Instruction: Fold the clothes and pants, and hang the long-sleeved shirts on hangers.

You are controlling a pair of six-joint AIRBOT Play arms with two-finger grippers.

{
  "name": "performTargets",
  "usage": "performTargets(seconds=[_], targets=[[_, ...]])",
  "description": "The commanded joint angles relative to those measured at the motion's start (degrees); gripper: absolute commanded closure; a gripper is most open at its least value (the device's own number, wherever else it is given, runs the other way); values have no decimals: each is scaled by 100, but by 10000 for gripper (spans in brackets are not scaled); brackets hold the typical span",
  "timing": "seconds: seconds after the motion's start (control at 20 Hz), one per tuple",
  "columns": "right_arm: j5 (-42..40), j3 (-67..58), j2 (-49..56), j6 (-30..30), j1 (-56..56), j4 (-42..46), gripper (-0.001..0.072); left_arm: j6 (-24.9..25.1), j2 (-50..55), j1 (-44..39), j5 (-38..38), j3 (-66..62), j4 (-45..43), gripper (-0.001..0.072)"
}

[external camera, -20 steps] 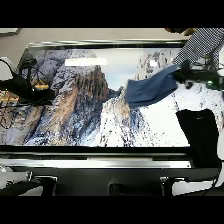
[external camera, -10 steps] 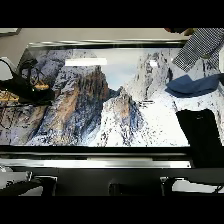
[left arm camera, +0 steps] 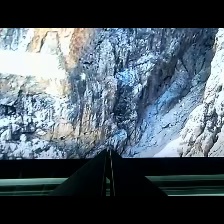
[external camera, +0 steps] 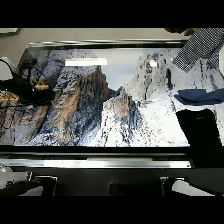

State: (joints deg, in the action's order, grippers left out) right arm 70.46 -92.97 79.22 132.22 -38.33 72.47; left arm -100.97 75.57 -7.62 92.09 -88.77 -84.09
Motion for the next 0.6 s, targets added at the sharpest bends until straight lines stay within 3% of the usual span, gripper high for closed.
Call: performTargets(seconds=[0.0, 0.1, 0.55], targets=[[835, -4, -221, 195, -7, 664, 685, -76, 0, 4, -2, -2, 2, 687], [1154, -4, -313, 186, -7, 841, 684, -317, 0, 2, 2, -2, 7, 687], [2221, 13, -442, -273, -4, 1853, 685, -315, 2, 2, 2, -2, 7, 687]])
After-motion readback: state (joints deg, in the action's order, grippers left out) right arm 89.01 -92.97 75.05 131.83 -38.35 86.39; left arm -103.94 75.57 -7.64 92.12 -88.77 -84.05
